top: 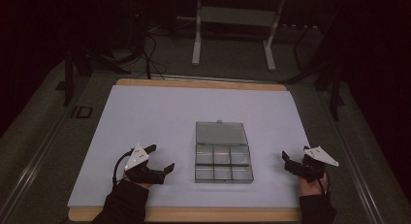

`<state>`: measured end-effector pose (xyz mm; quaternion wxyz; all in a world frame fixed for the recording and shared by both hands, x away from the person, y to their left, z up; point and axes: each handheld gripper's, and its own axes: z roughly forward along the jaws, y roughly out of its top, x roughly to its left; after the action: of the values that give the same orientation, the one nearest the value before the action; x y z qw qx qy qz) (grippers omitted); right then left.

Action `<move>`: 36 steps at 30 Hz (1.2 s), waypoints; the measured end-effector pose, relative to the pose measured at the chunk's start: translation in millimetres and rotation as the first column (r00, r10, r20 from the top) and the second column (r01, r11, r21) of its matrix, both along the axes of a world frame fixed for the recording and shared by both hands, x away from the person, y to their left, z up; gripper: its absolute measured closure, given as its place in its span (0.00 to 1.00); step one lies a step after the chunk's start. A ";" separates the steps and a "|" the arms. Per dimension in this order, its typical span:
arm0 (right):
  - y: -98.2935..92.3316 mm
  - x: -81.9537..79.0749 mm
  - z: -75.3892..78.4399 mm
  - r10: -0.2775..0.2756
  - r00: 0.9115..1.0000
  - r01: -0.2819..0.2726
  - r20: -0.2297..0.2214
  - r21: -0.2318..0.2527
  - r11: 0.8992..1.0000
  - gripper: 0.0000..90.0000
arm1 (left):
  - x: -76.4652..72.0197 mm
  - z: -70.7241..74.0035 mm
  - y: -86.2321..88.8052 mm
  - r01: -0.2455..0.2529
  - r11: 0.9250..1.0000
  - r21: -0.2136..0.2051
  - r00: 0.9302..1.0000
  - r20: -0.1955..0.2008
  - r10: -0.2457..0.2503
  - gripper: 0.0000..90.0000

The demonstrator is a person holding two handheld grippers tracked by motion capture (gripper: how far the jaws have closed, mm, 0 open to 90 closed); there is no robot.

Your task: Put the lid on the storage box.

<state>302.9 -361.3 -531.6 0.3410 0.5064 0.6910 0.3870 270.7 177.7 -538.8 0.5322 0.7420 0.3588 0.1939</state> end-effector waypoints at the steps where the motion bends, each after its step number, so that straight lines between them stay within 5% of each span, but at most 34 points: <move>1: 0.5 0.0 -0.1 0.001 1.000 -0.001 0.000 -0.006 1.000 0.13 | 0.3 0.0 0.3 0.001 1.000 -0.002 1.000 -0.004 -0.001 0.03; 10: 2.3 -0.5 -0.2 -0.002 1.000 0.002 0.001 -0.020 1.000 0.13 | 3.9 0.4 0.6 0.028 1.000 -0.001 0.999 -0.040 -0.028 0.03; 14: 2.7 -0.2 -0.2 -0.002 1.000 0.002 -0.001 -0.025 1.000 0.13 | 9.8 2.8 -3.2 0.071 0.996 0.047 0.986 -0.153 -0.064 0.03; 19: 2.8 -0.3 -0.2 -0.003 1.000 0.003 0.001 -0.027 1.000 0.13 | 14.3 14.1 -13.2 0.120 0.991 0.052 0.972 -0.209 -0.107 0.03; 28: 2.7 0.0 -0.3 -0.002 1.000 0.002 -0.003 -0.023 1.000 0.13 | 28.0 36.0 -30.4 0.153 0.984 0.087 0.958 -0.258 -0.126 0.03; 36: 2.8 0.2 -0.3 0.002 1.000 -0.002 -0.005 -0.025 1.000 0.13 | 42.9 44.3 -37.8 0.137 0.986 0.092 0.958 -0.265 -0.109 0.03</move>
<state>303.0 -358.5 -531.9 0.3451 0.5024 0.6972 0.3773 313.6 139.9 -494.5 0.4503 0.8098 0.3672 0.0811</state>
